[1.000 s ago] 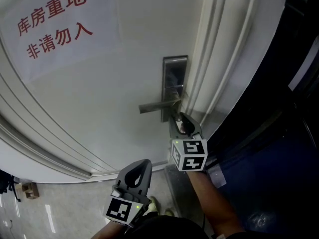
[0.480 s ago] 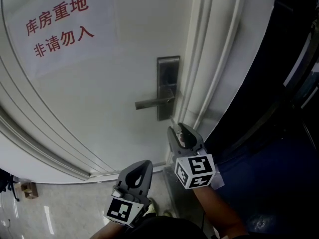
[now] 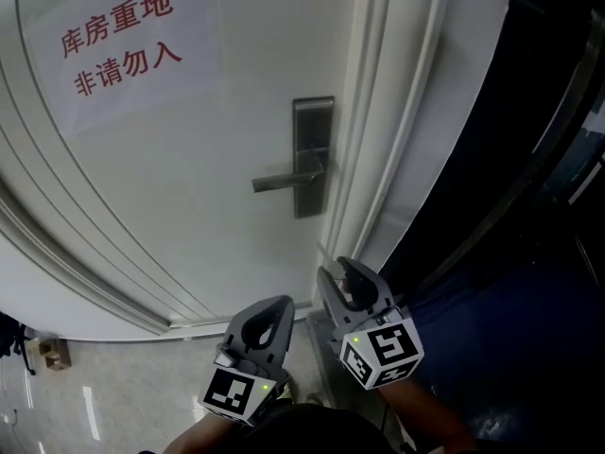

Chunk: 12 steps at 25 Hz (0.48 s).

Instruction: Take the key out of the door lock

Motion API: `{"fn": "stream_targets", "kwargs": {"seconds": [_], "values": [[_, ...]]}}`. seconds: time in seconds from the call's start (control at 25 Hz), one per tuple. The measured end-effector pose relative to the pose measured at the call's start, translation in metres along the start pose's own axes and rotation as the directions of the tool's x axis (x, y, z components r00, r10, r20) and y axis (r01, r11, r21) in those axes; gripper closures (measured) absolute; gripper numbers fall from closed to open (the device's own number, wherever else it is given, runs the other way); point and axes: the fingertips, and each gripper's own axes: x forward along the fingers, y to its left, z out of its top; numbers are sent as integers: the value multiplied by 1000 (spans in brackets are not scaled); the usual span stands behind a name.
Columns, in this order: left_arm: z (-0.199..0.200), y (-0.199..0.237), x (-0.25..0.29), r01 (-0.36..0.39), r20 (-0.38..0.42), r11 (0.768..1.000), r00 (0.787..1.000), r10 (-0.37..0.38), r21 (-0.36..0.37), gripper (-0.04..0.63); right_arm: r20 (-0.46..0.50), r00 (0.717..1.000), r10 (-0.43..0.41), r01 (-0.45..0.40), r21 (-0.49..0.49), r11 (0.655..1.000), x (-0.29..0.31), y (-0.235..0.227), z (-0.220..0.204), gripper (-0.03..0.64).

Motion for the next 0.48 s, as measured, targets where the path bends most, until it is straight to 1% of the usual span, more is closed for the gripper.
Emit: {"fn": "stream_targets", "kwargs": {"seconds": [0.2, 0.48], "values": [[3, -7, -3, -2, 9, 1000, 1000, 2, 7, 589, -4, 1000, 13, -13, 32, 999, -19, 7, -5, 479], [7, -16, -6, 3, 18, 1000, 1000, -3, 16, 589, 11, 1000, 26, -26, 19, 999, -32, 17, 0, 479]]}}
